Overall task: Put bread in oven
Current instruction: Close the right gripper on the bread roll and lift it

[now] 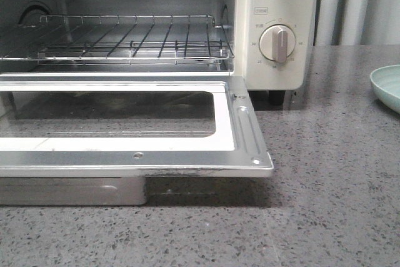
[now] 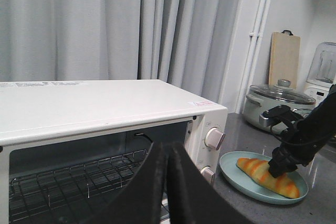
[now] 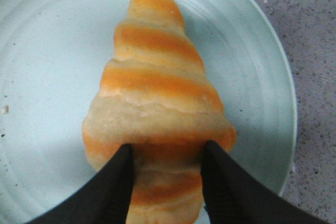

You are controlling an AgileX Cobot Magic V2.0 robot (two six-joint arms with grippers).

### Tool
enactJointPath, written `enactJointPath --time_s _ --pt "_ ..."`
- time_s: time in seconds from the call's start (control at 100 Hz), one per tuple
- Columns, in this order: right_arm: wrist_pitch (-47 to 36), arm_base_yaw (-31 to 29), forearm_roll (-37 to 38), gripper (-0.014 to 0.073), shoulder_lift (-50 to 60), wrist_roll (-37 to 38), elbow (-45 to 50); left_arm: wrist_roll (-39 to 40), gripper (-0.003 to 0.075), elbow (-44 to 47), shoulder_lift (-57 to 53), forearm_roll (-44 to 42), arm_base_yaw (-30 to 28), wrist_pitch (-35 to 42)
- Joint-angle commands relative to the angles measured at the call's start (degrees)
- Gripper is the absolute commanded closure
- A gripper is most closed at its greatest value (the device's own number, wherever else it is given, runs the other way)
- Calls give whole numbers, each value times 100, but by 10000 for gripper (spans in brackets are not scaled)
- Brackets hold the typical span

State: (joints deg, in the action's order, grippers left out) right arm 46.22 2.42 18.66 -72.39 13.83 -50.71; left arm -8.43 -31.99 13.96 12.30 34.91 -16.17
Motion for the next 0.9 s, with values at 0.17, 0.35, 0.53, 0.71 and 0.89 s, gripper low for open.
enactJointPath --time_s 0.17,0.35,0.53,0.71,0.89 --pt "-260 -60 184 326 -192 18 -185 -4 741 -208 73 47 23 347" --pt "-225 -60 184 589 -192 18 -185 -4 741 -208 73 47 23 347" --pt "-225 -60 184 663 -167 18 -185 -4 741 -208 73 47 23 347" --pt "-36 -48 186 663 350 18 -185 -4 741 -218 73 47 23 347" --pt "525 -48 -22 663 1384 -294 -185 -4 741 -218 73 47 23 369"
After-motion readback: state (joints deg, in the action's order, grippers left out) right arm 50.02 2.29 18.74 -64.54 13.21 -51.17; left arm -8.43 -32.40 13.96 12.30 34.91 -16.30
